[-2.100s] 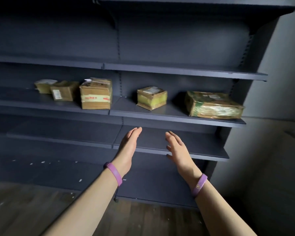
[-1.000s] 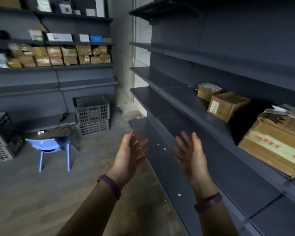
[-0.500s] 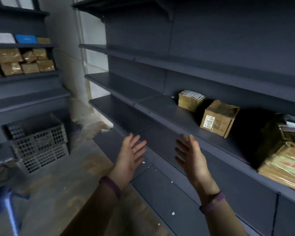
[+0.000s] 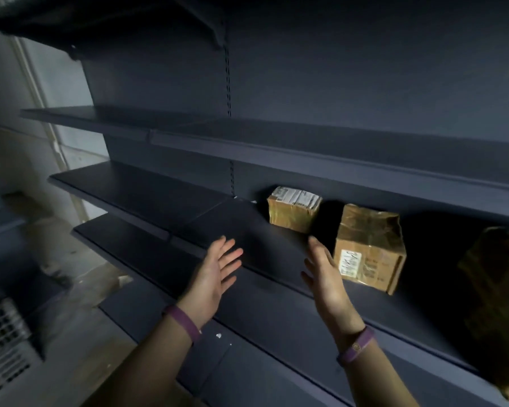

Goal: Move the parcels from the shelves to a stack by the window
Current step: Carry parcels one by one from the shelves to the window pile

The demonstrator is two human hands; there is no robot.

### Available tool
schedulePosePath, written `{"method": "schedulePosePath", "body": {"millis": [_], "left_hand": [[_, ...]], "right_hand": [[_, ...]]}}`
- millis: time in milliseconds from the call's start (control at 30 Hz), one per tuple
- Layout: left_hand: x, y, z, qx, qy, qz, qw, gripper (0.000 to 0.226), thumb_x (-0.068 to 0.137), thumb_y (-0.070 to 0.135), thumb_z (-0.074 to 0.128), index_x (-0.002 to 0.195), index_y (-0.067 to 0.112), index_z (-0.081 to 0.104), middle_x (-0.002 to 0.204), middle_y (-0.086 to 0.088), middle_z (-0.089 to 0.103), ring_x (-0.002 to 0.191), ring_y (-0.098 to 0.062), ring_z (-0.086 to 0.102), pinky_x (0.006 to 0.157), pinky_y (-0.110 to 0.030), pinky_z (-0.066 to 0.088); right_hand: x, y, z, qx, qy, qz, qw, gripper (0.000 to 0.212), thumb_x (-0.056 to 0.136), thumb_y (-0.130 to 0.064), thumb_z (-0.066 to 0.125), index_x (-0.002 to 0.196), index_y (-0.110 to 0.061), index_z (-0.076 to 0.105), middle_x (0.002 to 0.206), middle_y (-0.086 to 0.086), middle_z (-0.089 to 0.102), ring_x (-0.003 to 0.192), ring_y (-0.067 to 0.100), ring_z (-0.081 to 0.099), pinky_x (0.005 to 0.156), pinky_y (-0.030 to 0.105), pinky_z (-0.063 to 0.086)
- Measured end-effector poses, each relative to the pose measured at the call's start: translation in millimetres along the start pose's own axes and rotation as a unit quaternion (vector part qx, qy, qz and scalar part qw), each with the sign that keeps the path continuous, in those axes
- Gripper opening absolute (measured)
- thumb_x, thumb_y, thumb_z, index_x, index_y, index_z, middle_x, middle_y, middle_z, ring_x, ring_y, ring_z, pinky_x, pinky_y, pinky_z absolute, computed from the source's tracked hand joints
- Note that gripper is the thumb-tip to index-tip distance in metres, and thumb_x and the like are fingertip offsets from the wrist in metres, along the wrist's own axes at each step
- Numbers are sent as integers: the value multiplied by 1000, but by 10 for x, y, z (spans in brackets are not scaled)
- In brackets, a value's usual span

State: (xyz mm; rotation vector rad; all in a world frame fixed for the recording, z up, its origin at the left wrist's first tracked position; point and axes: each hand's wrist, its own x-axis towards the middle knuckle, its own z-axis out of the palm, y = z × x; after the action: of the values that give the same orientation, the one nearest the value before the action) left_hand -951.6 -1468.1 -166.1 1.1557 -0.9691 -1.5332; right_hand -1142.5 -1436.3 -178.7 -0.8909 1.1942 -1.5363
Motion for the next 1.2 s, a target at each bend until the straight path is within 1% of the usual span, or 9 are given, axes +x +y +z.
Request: {"method": "schedulePosePath", "body": {"millis": [200,267,467,500,567,700,900,1067,1200], "left_hand": [[1009,232,12,27,-1,-13,1000,46,98,53,36,134,29,54,138,1,58,124,-18,52,102,-37,35],[1270,270,91,38,-15,-18,999,48,98,52,37,137,27,51,140,0,56,128,-19,49,103,-38,35],[1971,207,337,67,-87,-29,993,50,100,45,40,146,25,41,150,1,45,138,-19,40,112,-40,32],[2080,191,368,68,-100,-31,992,49,102,42,40,147,24,39,153,1,41,140,-19,38,113,-40,32],[2270,172,427,67,-115,-33,991,47,103,37,40,149,26,37,155,2,36,142,-19,34,111,-39,32],[2545,169,517,65,-150,-45,985,51,102,34,45,151,31,32,157,6,30,144,-15,29,110,-38,31],[2725,154,527,67,-197,-69,976,53,100,33,50,151,35,33,156,14,31,143,-10,29,112,-41,29],[2658,189,432,85,-199,-64,974,54,100,33,50,151,32,33,155,10,34,141,-12,32,108,-39,32],[2402,207,296,109,-194,-42,974,46,102,32,45,147,28,38,145,7,42,126,-9,39,102,-36,33]], "right_hand": [[994,11,206,-28,49,-24,998,53,103,-35,48,152,-17,39,154,-2,42,140,11,37,122,45,25],[1196,18,185,-41,68,-40,996,50,104,-29,46,150,-12,40,154,3,44,140,12,39,121,34,26],[1576,92,93,-116,144,-43,982,43,107,-19,38,147,-2,43,150,6,44,129,5,39,93,-1,30],[1608,117,90,-126,153,-40,979,42,108,-18,37,147,-2,43,152,6,41,133,7,38,100,1,30],[1659,186,93,-127,174,-30,976,42,108,-16,35,148,-3,42,157,7,36,143,15,34,119,25,27],[1806,269,191,-119,204,12,972,45,108,-25,36,151,-9,37,154,11,41,143,28,39,115,43,33],[1933,291,340,-106,224,31,968,46,106,-16,43,151,-13,35,150,14,47,138,32,45,115,49,36],[1866,348,425,-80,238,14,968,51,104,-9,47,152,-7,34,149,14,49,138,25,47,119,45,32],[1608,428,513,-81,232,-9,969,29,102,-8,48,116,-32,59,135,8,58,127,23,55,110,40,41]]}}
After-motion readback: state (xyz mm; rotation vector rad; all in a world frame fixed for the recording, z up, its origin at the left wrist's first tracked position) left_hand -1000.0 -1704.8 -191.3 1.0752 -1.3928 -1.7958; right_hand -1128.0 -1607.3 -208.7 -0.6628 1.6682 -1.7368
